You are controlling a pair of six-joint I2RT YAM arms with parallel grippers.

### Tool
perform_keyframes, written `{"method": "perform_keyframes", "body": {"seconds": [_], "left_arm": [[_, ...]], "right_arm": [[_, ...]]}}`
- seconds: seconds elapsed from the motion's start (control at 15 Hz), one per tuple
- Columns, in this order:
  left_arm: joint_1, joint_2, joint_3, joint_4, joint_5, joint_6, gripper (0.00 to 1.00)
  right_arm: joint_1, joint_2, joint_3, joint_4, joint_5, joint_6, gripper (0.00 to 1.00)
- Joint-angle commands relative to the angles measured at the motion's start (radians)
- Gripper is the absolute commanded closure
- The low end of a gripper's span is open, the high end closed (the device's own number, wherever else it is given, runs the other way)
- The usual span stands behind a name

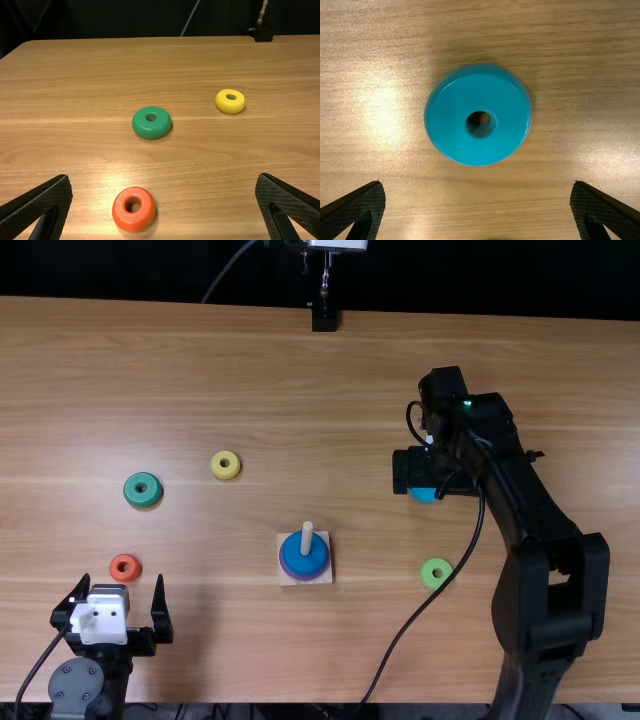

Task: Build the Hanoi tower: stack the rings onto the peg from bottom to top in this color order: purple, dark blue, light blue, dark green, light green, yellow, orange.

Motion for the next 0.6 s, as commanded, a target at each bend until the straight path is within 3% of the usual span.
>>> {"method": "perform_keyframes", "body": {"seconds": [0.0, 0.53], "left_arm": [[0.006, -0.012, -0.105, -0.078, -0.006, 0.001, 0.0], [0.006, -0.012, -0.105, -0.079, -0.006, 0.001, 0.0]], "right_arm": [[-0.012, 0.034, 0.016, 0.001, -0.001, -0.001, 0.0], [-0.028, 0.094, 0.027, 0.137, -0.003, -0.001, 0.0]]}}
